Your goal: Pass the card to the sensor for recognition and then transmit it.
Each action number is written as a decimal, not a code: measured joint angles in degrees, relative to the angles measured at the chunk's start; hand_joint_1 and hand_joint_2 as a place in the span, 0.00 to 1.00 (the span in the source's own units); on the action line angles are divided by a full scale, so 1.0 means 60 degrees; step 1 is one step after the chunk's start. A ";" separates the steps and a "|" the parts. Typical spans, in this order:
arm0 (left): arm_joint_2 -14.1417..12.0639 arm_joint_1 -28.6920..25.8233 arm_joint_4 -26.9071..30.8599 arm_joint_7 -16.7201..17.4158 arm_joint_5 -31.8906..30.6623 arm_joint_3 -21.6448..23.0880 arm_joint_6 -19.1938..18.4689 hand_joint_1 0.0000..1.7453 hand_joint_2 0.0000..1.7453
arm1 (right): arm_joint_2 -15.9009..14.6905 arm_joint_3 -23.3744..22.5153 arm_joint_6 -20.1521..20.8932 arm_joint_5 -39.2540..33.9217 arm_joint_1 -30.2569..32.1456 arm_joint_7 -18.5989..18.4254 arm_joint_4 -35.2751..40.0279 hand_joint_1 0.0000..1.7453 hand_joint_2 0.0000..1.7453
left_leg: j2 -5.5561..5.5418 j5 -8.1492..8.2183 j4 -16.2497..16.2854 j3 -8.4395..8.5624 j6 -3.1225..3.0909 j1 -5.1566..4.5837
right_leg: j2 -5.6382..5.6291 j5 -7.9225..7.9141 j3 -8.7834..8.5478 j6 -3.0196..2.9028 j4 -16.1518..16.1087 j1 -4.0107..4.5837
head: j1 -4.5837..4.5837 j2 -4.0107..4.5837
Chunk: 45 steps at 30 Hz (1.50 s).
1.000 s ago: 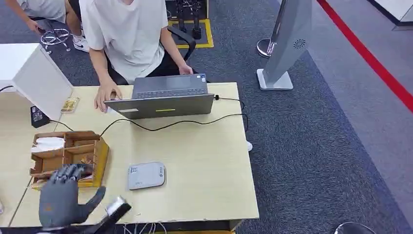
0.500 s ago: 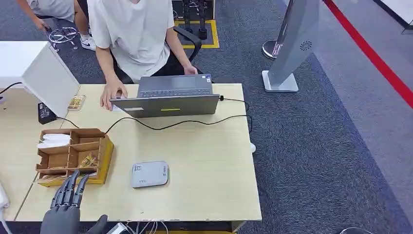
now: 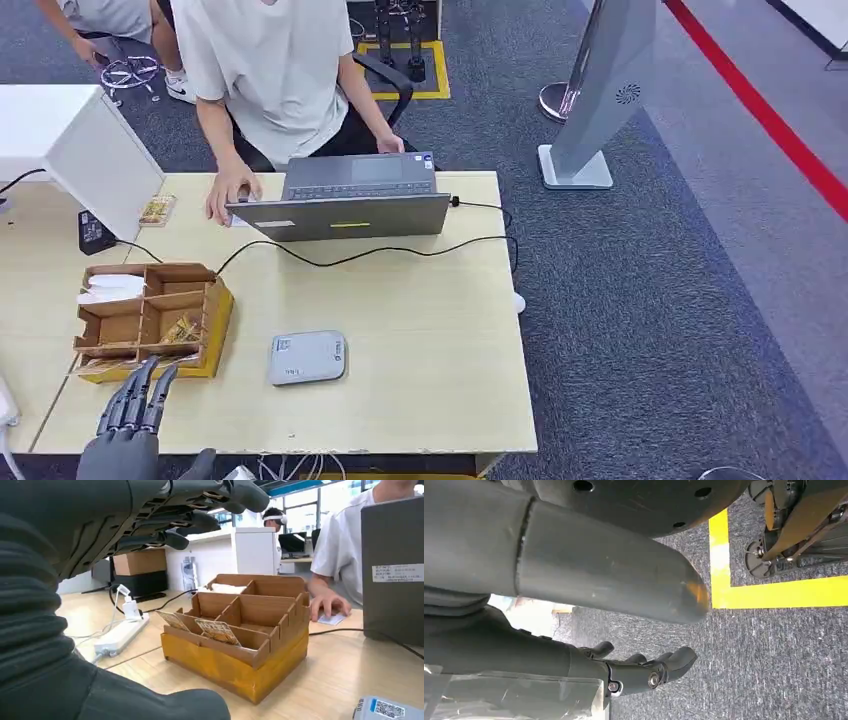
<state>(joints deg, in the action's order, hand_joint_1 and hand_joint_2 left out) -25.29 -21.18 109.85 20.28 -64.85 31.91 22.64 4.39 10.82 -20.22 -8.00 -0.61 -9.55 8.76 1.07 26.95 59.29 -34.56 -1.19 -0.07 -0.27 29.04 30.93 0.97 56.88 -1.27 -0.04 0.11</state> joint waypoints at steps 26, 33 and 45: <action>0.0998 -0.0916 -0.0040 0.0171 -0.0692 -0.2663 0.0040 0.00 1.00 | 0.0000 -0.0033 0.0055 0.0026 0.0005 -0.0164 -0.0004 0.00 0.00 | -0.0001 0.0000 -0.0002 0.0006 0.0000 0.0001 | 0.0004 0.0002 0.0005 -0.0001 0.0000 0.0000 | 0.0000 0.0000; 0.1144 -0.0948 -0.0080 0.0168 -0.0692 -0.2859 0.0036 0.00 1.00 | 0.0000 -0.0033 0.0055 0.0026 0.0005 -0.0164 -0.0004 0.00 0.00 | -0.0002 0.0000 -0.0002 0.0008 0.0000 0.0001 | 0.0005 0.0001 0.0000 -0.0001 0.0000 0.0001 | 0.0000 0.0000; 0.1906 -0.0866 -0.0215 -0.0837 -0.1075 -0.3545 -0.0539 0.00 1.00 | 0.0000 -0.0033 0.0095 0.0179 0.0004 -0.0193 0.0000 0.00 0.00 | -0.0002 0.0000 -0.0002 0.0010 0.0000 0.0001 | 0.0005 0.0001 0.0004 -0.0001 -0.0001 0.0000 | 0.0000 0.0000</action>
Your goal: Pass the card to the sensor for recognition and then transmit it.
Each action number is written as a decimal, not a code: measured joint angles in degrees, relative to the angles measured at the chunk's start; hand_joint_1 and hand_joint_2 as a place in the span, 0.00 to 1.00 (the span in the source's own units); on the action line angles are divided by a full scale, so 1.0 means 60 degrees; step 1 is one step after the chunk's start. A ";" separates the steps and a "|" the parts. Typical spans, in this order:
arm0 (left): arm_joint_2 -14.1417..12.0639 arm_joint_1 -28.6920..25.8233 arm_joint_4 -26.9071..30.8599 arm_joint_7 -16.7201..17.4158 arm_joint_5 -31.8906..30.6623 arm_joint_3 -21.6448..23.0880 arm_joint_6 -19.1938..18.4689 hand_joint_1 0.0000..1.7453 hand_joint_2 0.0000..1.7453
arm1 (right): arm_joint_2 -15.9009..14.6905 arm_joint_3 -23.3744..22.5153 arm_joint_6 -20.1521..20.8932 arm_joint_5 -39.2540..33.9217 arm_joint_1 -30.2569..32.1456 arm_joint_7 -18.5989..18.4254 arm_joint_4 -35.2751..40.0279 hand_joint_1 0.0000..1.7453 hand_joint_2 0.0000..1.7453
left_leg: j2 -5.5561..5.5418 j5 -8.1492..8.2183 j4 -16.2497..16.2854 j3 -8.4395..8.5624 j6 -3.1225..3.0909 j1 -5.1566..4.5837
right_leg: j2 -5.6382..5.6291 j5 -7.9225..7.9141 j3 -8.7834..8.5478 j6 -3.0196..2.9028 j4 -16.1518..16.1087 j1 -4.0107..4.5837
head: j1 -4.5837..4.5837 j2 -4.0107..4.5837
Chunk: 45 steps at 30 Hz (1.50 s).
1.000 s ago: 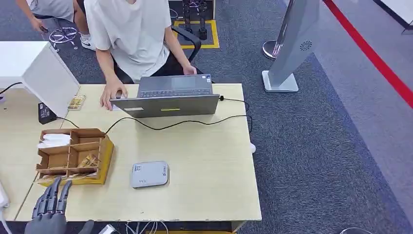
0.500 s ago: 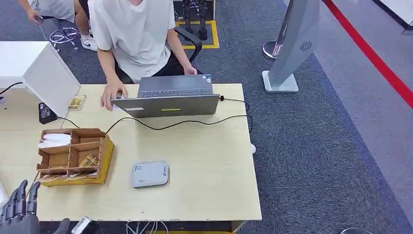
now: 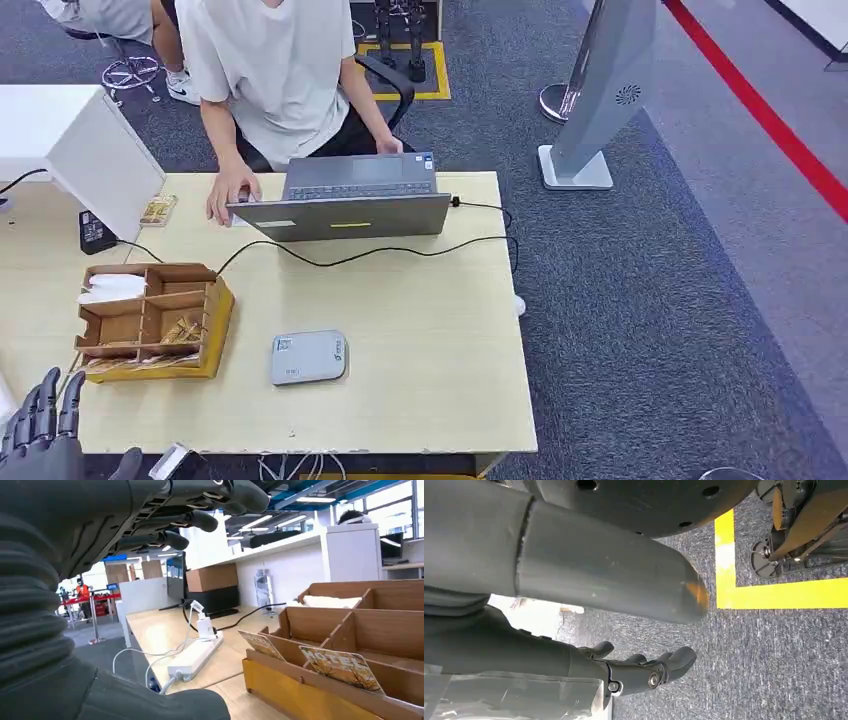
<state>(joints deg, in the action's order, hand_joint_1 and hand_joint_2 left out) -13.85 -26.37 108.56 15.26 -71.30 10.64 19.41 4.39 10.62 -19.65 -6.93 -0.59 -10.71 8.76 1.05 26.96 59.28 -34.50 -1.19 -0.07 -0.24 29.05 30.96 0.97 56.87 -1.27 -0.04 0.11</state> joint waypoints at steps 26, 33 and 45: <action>0.1486 0.2296 -0.1931 -0.1170 -0.0641 0.0569 -0.0255 0.00 1.00 | -0.0004 0.0302 0.0175 0.0357 -0.0050 0.0007 0.0000 0.00 0.00 | -0.0003 -0.0006 0.0002 0.0013 -0.0001 -0.0001 | 0.0006 -0.0008 -0.0023 0.0001 -0.0001 0.0000 | 0.0000 0.0000; 0.1529 0.2443 -0.2186 -0.1177 -0.0637 0.0711 -0.0251 0.00 1.00 | -0.0007 0.0328 0.0171 0.0357 -0.0050 0.0007 0.0000 0.00 0.00 | -0.0004 -0.0006 0.0002 0.0012 -0.0001 -0.0001 | 0.0005 -0.0008 -0.0023 0.0000 0.0000 0.0000 | 0.0000 0.0000; 0.1464 0.2510 -0.2499 -0.1112 -0.0291 0.0889 -0.0153 0.00 1.00 | -0.0015 0.0339 0.0175 0.0350 -0.0051 0.0026 -0.0003 0.00 0.00 | -0.0004 -0.0006 0.0002 0.0011 -0.0001 -0.0001 | 0.0005 -0.0008 -0.0026 0.0001 0.0000 0.0000 | 0.0000 0.0000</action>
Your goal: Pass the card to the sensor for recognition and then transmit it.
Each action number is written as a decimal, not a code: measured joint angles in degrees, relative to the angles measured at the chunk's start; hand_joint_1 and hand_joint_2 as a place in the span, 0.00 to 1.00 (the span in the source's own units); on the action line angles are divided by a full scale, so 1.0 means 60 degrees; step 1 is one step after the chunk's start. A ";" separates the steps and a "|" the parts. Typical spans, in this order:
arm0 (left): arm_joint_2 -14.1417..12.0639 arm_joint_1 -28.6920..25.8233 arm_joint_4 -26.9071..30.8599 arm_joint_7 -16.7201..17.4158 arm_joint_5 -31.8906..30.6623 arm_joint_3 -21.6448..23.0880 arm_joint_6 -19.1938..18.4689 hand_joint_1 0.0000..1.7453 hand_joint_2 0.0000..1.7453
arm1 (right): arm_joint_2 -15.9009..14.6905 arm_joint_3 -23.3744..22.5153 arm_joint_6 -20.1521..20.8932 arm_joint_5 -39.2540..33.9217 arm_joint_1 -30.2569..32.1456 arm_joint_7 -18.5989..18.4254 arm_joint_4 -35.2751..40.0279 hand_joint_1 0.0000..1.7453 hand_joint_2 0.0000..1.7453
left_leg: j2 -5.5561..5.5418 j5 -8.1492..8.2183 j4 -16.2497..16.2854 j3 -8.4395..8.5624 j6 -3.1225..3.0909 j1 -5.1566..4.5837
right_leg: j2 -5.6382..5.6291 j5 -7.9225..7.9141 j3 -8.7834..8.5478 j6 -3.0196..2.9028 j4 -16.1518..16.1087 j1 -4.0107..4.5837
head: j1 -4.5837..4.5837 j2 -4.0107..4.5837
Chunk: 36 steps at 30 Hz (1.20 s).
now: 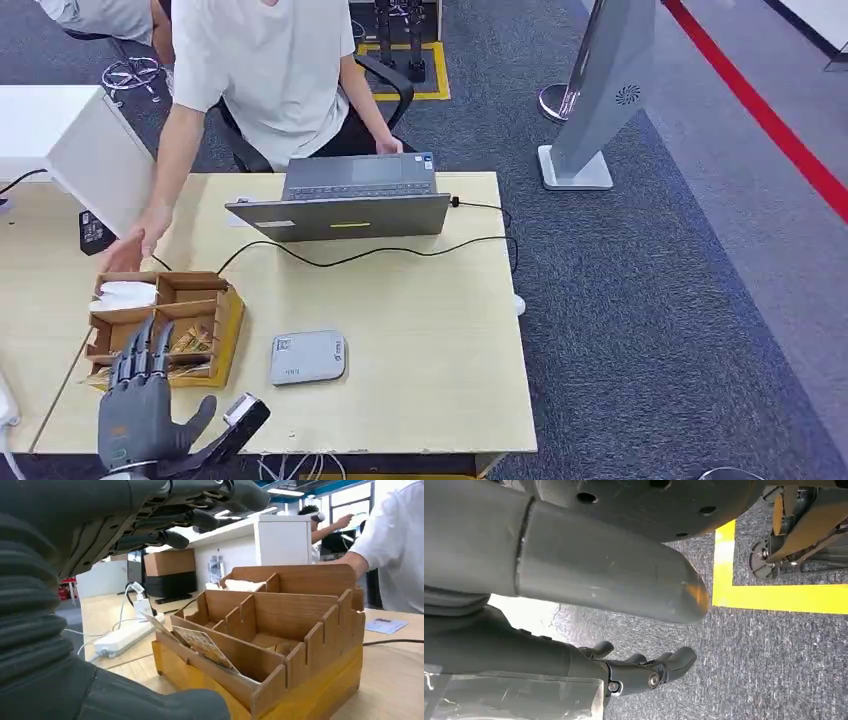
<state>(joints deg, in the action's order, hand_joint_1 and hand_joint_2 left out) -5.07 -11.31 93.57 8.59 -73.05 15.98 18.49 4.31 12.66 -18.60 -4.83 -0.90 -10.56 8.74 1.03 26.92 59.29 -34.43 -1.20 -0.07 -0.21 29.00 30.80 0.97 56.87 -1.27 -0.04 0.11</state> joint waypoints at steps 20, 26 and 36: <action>-0.0168 -0.0551 -0.0069 -0.0069 0.0219 -0.0291 0.0302 0.00 1.00 | -0.0040 0.0000 -0.0018 0.0000 0.0003 -0.0018 0.0000 0.00 0.00 | -0.0001 0.0000 -0.0001 0.0001 0.0000 0.0000 | 0.0002 0.0001 0.0007 0.0000 0.0000 0.0000 | 0.0000 0.0000; -0.0135 -0.0350 -0.0328 -0.0039 -0.0069 -0.0390 0.0528 0.00 1.00 | -0.0044 0.0000 -0.0025 0.0007 0.0000 -0.0018 0.0000 0.00 0.00 | -0.0001 0.0000 -0.0001 0.0001 0.0000 0.0001 | 0.0001 0.0001 -0.0001 0.0000 0.0001 0.0001 | -0.0004 0.0000; 0.0003 -0.0007 -0.1045 0.0015 -0.0440 -0.1111 0.1228 0.00 1.00 | -0.0058 0.0044 0.0004 0.0157 -0.0003 -0.0018 0.0000 0.00 0.00 | -0.0001 0.0000 -0.0001 0.0000 0.0000 0.0001 | 0.0002 0.0001 -0.0001 -0.0001 0.0001 0.0001 | 0.0000 0.0000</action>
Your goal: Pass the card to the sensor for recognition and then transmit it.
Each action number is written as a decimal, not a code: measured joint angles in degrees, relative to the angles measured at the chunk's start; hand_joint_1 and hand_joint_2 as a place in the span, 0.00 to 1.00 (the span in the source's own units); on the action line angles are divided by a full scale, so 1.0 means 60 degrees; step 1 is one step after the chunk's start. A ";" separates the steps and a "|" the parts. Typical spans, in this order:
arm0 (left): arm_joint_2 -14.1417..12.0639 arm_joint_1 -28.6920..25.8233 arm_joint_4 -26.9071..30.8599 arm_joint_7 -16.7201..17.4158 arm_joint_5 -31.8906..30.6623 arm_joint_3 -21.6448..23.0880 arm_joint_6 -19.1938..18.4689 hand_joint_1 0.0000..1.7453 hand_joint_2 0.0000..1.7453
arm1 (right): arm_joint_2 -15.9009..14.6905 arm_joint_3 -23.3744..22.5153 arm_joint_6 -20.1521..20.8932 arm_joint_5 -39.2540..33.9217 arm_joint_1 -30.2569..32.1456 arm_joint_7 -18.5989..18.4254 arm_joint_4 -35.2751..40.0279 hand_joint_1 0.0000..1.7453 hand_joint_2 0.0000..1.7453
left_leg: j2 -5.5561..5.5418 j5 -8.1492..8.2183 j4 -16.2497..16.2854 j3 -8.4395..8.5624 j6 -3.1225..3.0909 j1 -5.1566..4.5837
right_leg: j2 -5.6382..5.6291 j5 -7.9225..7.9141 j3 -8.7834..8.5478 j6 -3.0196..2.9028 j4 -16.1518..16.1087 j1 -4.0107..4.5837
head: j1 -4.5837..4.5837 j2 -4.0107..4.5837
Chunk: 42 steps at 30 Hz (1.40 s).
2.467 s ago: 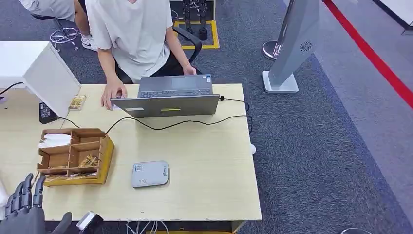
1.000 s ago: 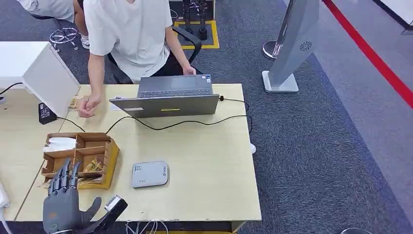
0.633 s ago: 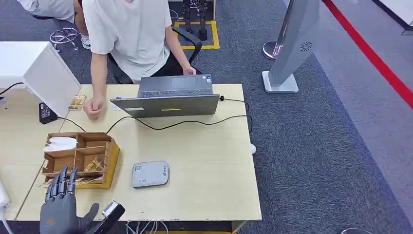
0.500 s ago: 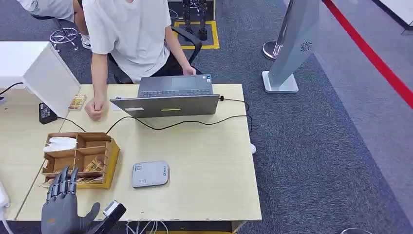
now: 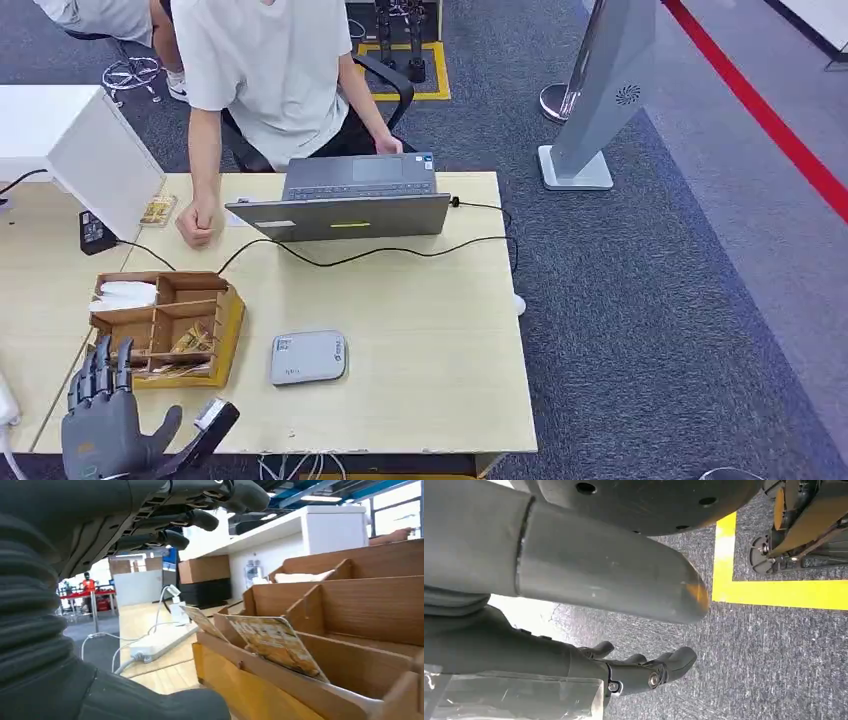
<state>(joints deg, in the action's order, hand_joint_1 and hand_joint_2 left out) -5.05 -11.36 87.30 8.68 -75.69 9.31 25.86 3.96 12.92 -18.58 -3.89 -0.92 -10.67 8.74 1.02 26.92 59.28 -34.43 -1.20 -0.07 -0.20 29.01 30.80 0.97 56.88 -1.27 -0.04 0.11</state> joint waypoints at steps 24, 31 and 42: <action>0.0386 0.0897 -0.1498 -0.0466 -0.0514 -0.1316 0.0681 0.00 1.00 | -0.0033 0.0226 0.0058 0.0178 -0.0017 -0.0084 0.0004 0.00 0.00 | -0.0001 0.0000 0.0000 0.0001 0.0000 0.0000 | 0.0000 -0.0001 -0.0002 0.0000 0.0001 0.0000 | -0.0004 0.0000; 0.0543 0.1119 -0.1676 -0.0579 -0.0620 -0.1316 0.0699 0.00 1.00 | -0.0036 0.0237 0.0055 0.0189 -0.0018 -0.0084 0.0000 0.00 0.00 | 0.0000 -0.0001 0.0001 0.0001 0.0000 0.0000 | -0.0001 -0.0001 -0.0002 0.0000 0.0001 0.0000 | 0.0000 0.0000; 0.0612 0.1165 -0.1716 -0.0597 -0.0627 -0.1316 0.0706 0.00 1.00 | -0.0036 0.0237 0.0073 0.0193 -0.0019 -0.0084 0.0003 0.00 0.00 | 0.0000 -0.0001 0.0000 0.0001 0.0000 0.0000 | -0.0001 -0.0001 0.0000 0.0000 0.0001 0.0000 | 0.0000 0.0000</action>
<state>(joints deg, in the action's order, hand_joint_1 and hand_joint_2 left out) -1.38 -4.36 77.00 5.09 -79.45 1.42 30.10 3.74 14.34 -18.14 -2.73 -1.03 -11.17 8.76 1.02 26.92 59.28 -34.43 -1.20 -0.07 -0.20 29.01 30.80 0.97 56.88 -1.27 -0.05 0.11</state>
